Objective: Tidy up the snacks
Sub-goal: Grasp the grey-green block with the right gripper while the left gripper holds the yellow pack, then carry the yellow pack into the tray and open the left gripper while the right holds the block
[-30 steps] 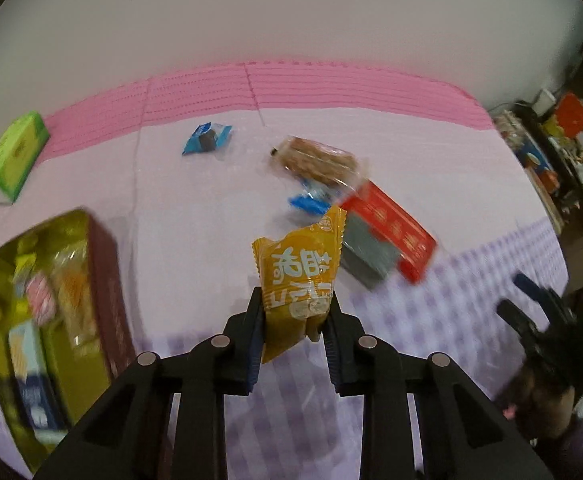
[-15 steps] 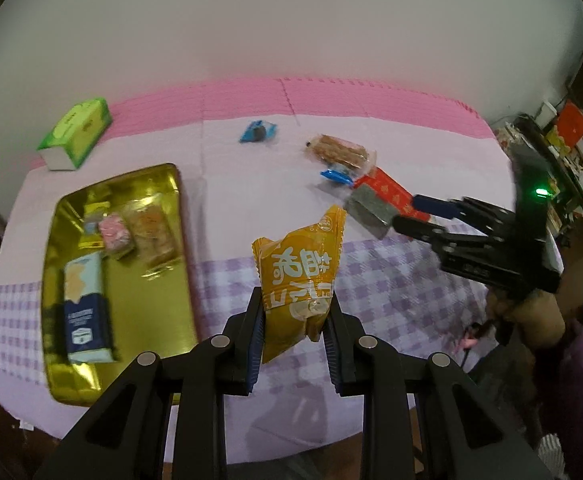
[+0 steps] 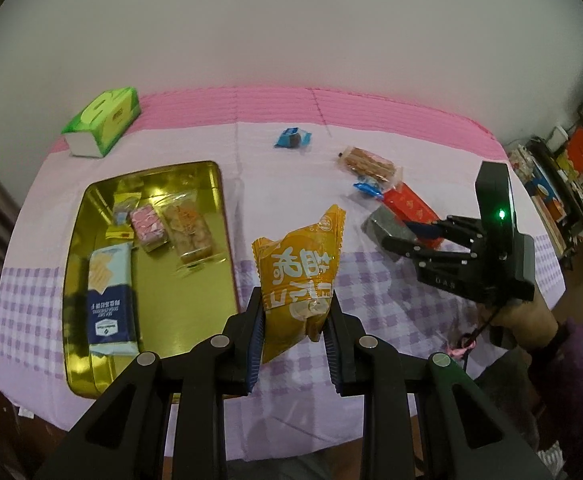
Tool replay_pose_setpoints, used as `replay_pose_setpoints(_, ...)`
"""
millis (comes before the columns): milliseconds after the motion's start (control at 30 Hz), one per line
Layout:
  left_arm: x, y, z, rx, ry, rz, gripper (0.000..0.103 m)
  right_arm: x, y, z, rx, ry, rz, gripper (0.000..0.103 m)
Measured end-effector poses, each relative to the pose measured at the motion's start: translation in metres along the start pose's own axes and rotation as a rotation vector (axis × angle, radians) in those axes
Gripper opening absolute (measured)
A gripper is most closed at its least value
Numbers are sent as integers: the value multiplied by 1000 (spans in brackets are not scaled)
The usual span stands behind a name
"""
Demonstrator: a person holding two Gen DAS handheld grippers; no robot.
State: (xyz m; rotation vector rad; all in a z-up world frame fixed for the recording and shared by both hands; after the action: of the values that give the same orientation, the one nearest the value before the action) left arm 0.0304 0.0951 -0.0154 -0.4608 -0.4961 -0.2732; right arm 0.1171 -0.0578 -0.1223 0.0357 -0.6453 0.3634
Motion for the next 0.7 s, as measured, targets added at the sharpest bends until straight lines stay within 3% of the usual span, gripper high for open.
replay_pose_setpoints(167,-2,11,5,0,-7,39,28,2,1,-11,-18,22,-27,36)
replay_pose_setpoints(333,-5,23,19,17,-45,56,28,2,1,-9,-32,12,-63,33)
replay_pose_setpoints(400,-7,32,26,35,-60,67,28,-4,3,1,-42,-32,-84,33)
replay_pose_setpoints(700,-16,75,45,114,-77,97,28,-17,6,3,-50,-44,-111,33)
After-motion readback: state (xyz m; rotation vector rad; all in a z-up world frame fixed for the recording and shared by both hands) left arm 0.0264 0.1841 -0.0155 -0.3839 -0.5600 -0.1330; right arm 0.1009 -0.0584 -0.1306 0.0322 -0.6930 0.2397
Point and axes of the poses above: each gripper's, at about its wrist camera, not at the fingertips, and z roughly against the way its jaws point, y to its left, x to its top, the point moved 6 cm from there along -z, roughly the way its jaws point, and after that the axes turned 14 degrees about -x, right-handed, at the moved point
